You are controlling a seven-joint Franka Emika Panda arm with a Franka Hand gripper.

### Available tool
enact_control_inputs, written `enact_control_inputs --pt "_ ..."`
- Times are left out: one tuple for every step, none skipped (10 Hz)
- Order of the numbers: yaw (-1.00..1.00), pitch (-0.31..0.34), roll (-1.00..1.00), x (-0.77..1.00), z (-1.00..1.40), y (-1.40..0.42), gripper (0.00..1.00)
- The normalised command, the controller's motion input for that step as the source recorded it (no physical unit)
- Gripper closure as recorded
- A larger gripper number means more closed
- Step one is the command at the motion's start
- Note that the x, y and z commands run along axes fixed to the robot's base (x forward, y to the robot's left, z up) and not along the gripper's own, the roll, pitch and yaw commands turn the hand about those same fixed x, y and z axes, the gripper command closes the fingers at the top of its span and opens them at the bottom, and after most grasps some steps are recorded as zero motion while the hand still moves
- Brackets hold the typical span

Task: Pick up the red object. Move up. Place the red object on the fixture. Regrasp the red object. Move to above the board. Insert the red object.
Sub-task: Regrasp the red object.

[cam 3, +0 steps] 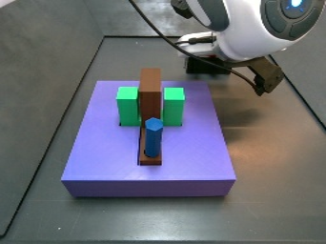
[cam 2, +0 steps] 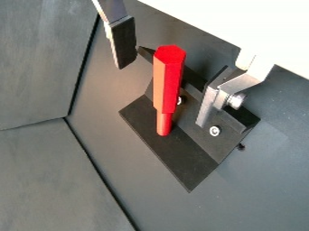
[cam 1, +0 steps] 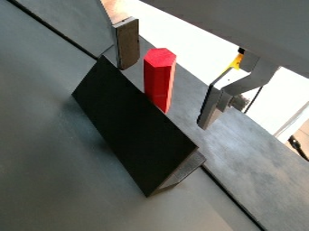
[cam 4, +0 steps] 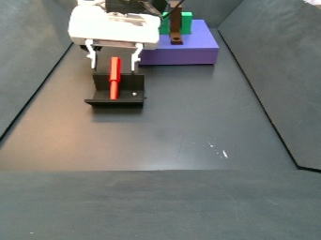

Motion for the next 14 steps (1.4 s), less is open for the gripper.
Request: enact_control_inputs --pt "0.00 0.000 0.04 0.00 0.00 -0.04 0.00" --pt "0.00 0.000 0.05 0.00 0.00 -0.03 0.00" --pt "0.00 0.000 0.00 0.00 0.00 0.00 1.00" --pt "0.00 0.000 0.00 0.00 0.00 0.00 1.00" --pt "0.00 0.000 0.00 0.00 0.00 0.00 1.00" --pt "0.00 0.000 0.00 0.00 0.00 0.00 1.00" --pt "0.00 0.000 0.00 0.00 0.00 0.00 1.00" --pt "0.00 0.000 0.00 0.00 0.00 0.00 1.00" --pt "0.00 0.000 0.00 0.00 0.00 0.00 1.00" --pt "0.00 0.000 0.00 0.00 0.00 0.00 1.00" --pt "0.00 0.000 0.00 0.00 0.00 0.00 1.00" --pt "0.00 0.000 0.00 0.00 0.00 0.00 1.00" --pt "0.00 0.000 0.00 0.00 0.00 0.00 1.00" --pt "0.00 0.000 0.00 0.00 0.00 0.00 1.00"
